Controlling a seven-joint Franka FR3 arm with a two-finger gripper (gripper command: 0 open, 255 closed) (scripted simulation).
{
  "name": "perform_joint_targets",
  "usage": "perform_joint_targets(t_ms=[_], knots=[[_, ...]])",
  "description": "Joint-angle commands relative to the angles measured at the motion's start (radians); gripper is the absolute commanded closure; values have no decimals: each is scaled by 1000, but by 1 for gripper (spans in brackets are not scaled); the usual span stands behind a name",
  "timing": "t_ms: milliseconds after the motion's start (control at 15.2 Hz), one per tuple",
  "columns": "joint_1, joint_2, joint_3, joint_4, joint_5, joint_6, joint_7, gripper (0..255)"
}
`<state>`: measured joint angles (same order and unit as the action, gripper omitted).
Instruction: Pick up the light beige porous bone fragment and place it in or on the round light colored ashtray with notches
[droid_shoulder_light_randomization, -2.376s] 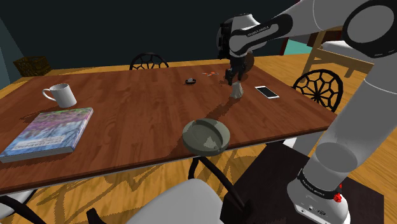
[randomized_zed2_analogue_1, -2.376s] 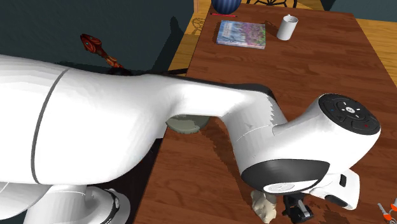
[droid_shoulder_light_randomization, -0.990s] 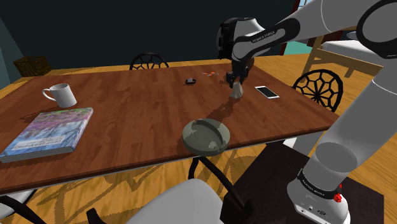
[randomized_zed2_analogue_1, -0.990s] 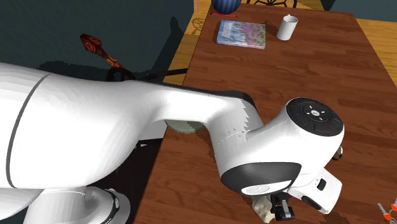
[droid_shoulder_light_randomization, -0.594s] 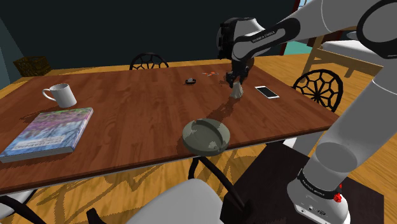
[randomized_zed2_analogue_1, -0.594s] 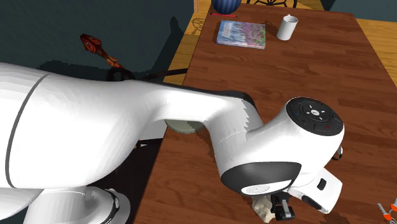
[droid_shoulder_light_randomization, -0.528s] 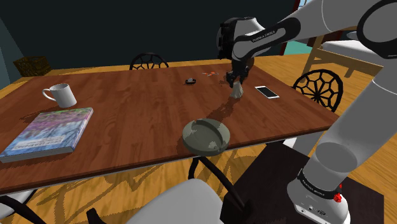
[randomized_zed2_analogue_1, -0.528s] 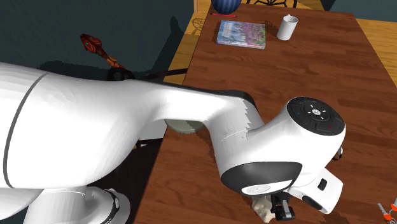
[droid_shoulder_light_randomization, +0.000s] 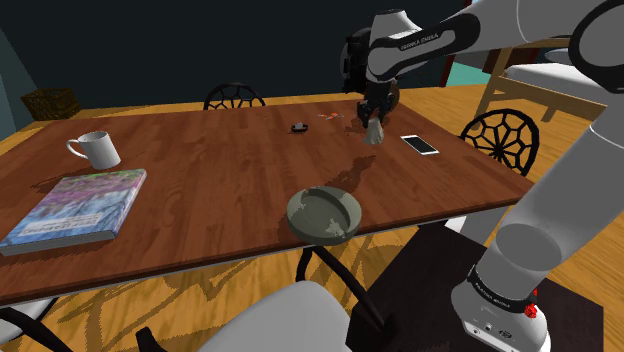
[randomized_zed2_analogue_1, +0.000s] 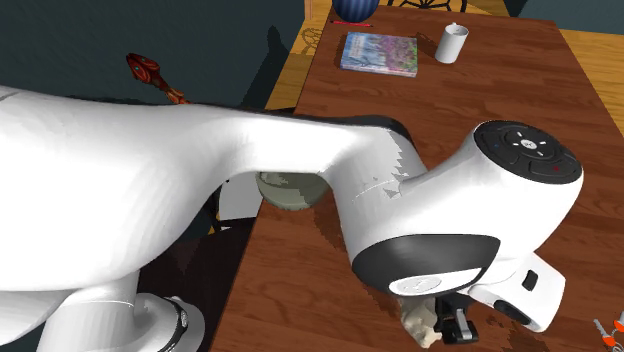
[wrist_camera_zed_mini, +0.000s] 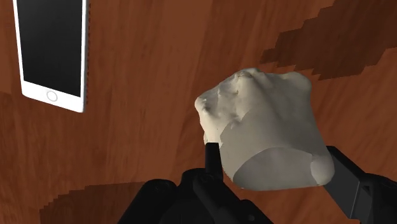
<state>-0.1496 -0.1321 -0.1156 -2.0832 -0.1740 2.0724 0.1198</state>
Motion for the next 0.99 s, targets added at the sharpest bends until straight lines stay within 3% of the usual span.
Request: perform_joint_targets(t_ms=[0, 594, 924], knots=[[0, -7, 1, 19, 1, -26, -4, 255], [3, -19, 4, 127, 9, -145, -19, 255], [39, -92, 59, 65, 3, -170, 71, 255]])
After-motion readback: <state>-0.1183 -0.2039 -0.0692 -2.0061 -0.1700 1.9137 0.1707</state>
